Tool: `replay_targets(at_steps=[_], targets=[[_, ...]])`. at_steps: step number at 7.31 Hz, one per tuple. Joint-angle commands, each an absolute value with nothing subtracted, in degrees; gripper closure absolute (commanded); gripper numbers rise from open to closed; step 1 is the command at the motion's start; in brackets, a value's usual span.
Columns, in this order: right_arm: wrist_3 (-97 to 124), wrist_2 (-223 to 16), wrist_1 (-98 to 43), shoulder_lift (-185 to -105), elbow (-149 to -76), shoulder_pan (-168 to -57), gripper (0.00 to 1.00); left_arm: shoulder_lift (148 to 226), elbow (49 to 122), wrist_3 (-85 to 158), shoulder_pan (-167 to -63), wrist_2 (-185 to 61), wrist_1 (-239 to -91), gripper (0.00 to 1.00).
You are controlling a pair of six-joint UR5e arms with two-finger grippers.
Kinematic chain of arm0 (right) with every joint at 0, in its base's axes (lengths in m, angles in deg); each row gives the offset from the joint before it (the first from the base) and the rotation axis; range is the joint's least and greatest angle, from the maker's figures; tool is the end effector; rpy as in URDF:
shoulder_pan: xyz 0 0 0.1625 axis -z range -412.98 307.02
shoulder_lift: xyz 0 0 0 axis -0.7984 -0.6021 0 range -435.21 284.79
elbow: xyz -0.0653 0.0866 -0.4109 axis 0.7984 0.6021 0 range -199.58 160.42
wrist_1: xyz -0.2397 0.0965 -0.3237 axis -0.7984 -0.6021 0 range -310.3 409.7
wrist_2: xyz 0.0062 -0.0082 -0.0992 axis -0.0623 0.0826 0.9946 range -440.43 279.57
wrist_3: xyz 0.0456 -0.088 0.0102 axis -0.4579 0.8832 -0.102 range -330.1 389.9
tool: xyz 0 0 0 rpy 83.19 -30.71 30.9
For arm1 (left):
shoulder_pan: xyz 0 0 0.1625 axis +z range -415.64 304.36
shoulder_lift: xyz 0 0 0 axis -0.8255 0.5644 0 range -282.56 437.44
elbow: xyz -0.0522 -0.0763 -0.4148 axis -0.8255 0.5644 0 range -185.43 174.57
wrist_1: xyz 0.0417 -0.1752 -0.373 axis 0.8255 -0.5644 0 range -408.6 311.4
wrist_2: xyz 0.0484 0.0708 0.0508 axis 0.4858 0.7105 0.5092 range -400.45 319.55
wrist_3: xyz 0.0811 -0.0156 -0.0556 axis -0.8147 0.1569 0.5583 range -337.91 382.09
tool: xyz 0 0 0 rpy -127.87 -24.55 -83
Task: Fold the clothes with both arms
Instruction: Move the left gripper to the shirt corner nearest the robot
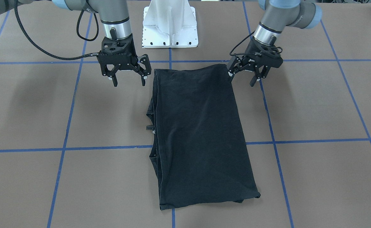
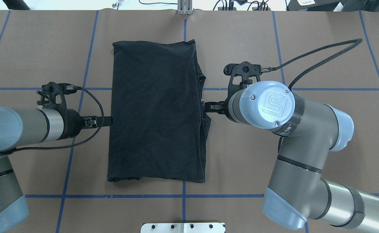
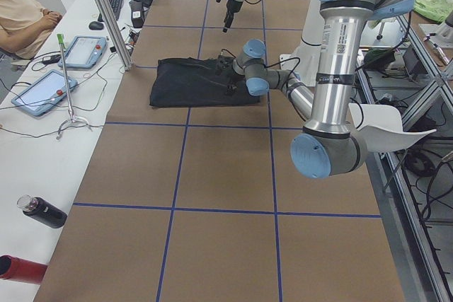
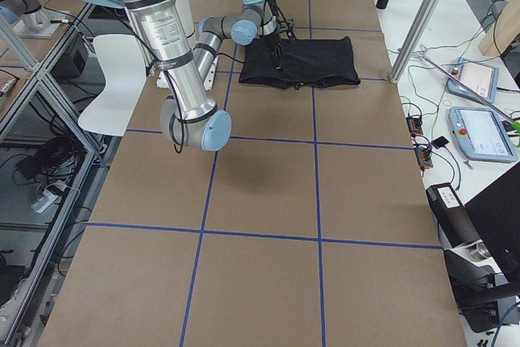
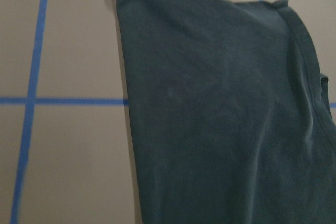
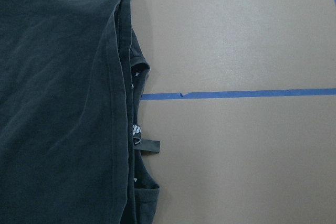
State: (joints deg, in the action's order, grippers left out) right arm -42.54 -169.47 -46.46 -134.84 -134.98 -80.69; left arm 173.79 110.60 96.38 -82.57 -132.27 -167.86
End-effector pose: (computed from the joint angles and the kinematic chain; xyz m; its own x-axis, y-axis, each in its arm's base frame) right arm -0.4472 -0.3873 0.1935 0.6906 0.0219 0.7229 -0.2811 0.9291 0.2403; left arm 0.3986 -0.3484 0.3344 0.5234 0.0376 -0.8512 0.2969 0.9284 0.2236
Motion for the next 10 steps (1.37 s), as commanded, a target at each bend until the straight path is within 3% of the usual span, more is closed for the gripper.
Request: replay_targets(at_steps=[1,6,10], targets=[[-42.61,-169.47,-46.45,-134.89,-134.98,-80.67,0.00,173.95,110.06,98.03,-76.84,-128.60,-161.81,0.00],[-42.70,-169.38,-46.45,-134.89,-134.98,-80.58,0.00,174.21,109.35,98.20,-68.23,-123.87,-159.01,0.00],[-42.96,-169.38,-46.37,-134.89,-135.06,-80.49,0.00,174.21,108.04,98.20,-67.15,-123.06,-158.46,0.00]])
